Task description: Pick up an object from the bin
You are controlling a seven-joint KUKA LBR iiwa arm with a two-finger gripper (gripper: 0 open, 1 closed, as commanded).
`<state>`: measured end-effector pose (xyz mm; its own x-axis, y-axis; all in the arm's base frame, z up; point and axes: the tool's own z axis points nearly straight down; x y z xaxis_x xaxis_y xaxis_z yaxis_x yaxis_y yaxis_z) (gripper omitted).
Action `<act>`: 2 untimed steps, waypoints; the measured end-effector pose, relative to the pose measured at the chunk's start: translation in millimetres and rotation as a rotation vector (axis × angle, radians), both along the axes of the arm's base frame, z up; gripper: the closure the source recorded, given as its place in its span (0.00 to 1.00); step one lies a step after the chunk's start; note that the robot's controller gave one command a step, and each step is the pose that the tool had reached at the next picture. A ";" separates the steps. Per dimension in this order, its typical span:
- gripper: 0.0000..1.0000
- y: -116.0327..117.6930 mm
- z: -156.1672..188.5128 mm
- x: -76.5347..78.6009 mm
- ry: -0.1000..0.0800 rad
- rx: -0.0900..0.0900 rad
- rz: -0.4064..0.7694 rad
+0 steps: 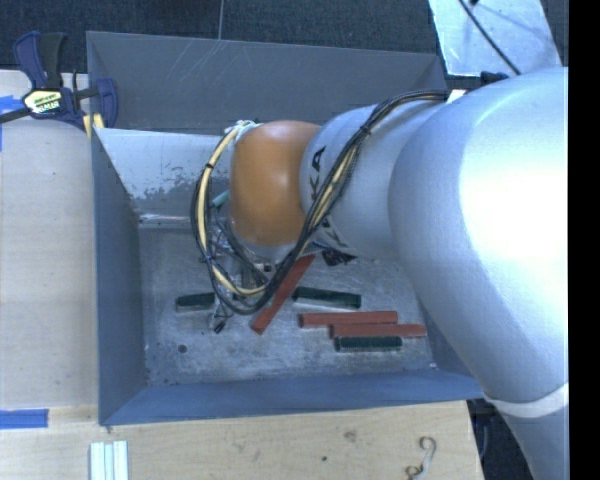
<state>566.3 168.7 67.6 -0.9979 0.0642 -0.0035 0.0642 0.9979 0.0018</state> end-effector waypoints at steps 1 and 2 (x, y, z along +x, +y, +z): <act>0.00 -0.4 0.4 1.0 -0.001 0.000 -0.002; 0.00 -0.7 0.9 2.0 -0.002 0.000 -0.004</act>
Offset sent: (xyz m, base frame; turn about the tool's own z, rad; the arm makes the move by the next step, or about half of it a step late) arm 0.0000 0.0000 0.0000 0.0000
